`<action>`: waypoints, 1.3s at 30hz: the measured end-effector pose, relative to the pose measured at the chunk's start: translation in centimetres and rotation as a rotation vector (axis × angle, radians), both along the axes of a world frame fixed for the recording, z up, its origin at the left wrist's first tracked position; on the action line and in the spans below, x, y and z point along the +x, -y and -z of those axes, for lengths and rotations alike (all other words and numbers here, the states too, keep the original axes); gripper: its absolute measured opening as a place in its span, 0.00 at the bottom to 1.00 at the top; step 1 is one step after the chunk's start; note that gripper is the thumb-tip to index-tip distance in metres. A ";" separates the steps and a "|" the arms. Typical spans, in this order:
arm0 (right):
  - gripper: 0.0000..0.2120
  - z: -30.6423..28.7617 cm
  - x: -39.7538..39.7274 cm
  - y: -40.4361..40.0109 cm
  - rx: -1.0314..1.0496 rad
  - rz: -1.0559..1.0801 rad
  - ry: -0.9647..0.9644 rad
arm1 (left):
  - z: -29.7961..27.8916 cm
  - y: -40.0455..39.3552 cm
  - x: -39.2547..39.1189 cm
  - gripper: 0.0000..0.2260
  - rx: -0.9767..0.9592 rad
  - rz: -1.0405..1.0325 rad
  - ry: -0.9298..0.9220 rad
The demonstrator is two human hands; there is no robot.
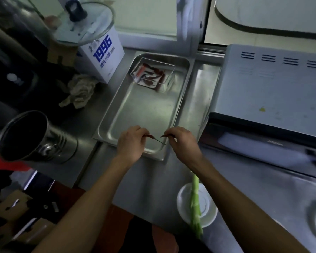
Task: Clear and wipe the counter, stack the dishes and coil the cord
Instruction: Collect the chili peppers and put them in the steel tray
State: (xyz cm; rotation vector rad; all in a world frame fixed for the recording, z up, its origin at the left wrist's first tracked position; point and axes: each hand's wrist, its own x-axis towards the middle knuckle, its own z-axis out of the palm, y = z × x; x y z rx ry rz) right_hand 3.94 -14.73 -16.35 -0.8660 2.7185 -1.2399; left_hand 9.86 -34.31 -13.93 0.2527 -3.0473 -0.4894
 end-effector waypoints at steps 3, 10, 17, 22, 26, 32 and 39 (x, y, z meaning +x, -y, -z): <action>0.09 0.1 -1.0 0.9 -0.027 0.072 0.006 | 0.7 1.6 -2.8 0.06 0.012 0.022 0.017; 0.09 0.1 -4.7 4.7 -0.030 0.295 0.022 | 1.9 6.1 -10.7 0.05 0.146 0.184 -0.046; 0.09 -1.1 -10.5 9.6 -0.035 0.442 0.002 | 2.3 10.5 -19.2 0.07 0.213 0.154 -0.053; 0.09 -1.5 -13.8 12.0 -0.061 0.502 0.006 | 1.4 12.8 -25.2 0.07 0.224 0.188 -0.086; 0.09 -1.2 -16.0 13.3 -0.067 0.512 0.024 | 1.3 13.8 -28.6 0.09 0.167 0.221 -0.105; 0.08 -0.5 -19.6 14.3 -0.069 0.503 0.026 | 3.4 14.2 -32.8 0.12 0.094 0.261 -0.025; 0.08 0.8 -23.3 15.6 -0.062 0.488 0.066 | 5.5 15.3 -35.1 0.12 0.030 0.312 0.013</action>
